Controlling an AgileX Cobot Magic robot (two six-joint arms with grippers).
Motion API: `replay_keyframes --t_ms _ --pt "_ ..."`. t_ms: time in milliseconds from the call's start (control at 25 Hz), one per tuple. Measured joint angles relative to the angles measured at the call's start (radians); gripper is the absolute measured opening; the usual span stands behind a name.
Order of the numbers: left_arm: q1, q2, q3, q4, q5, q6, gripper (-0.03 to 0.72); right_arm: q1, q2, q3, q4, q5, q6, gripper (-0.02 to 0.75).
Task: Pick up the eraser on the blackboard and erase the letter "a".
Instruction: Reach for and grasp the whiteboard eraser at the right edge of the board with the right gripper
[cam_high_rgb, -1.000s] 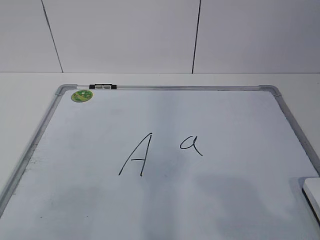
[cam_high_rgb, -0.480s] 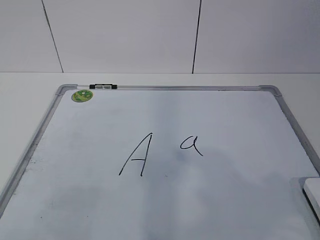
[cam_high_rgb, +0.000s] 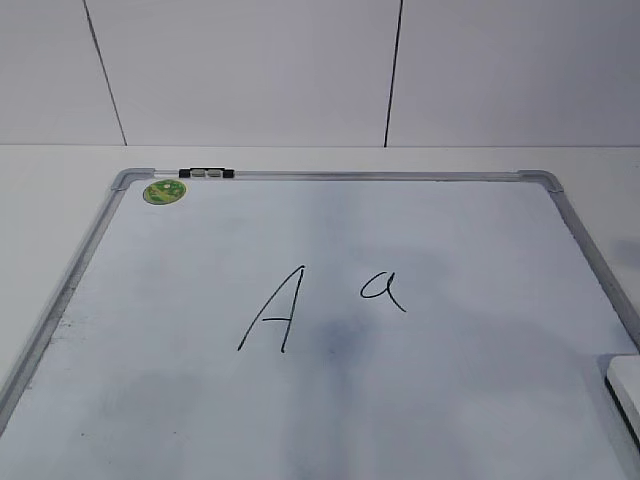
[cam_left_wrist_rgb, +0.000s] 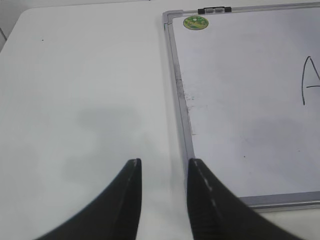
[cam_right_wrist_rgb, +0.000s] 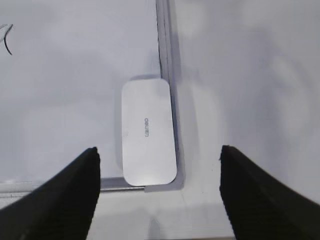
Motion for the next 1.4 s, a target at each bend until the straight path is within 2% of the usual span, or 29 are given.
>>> replay_keyframes --t_ms 280,560,760,1400 --pt "0.0 0.0 0.0 0.0 0.0 0.0 0.235 0.074 0.171 0.0 -0.005 0.051 0.029 0.592" --pt "0.0 0.0 0.0 0.0 0.0 0.0 0.235 0.16 0.255 0.0 -0.116 0.055 0.119 0.592" --pt "0.0 0.0 0.0 0.0 0.0 0.0 0.235 0.166 0.298 0.0 -0.131 0.055 0.182 0.592" --pt "0.0 0.0 0.0 0.0 0.0 0.0 0.235 0.166 0.473 0.0 -0.111 0.01 0.208 0.592"
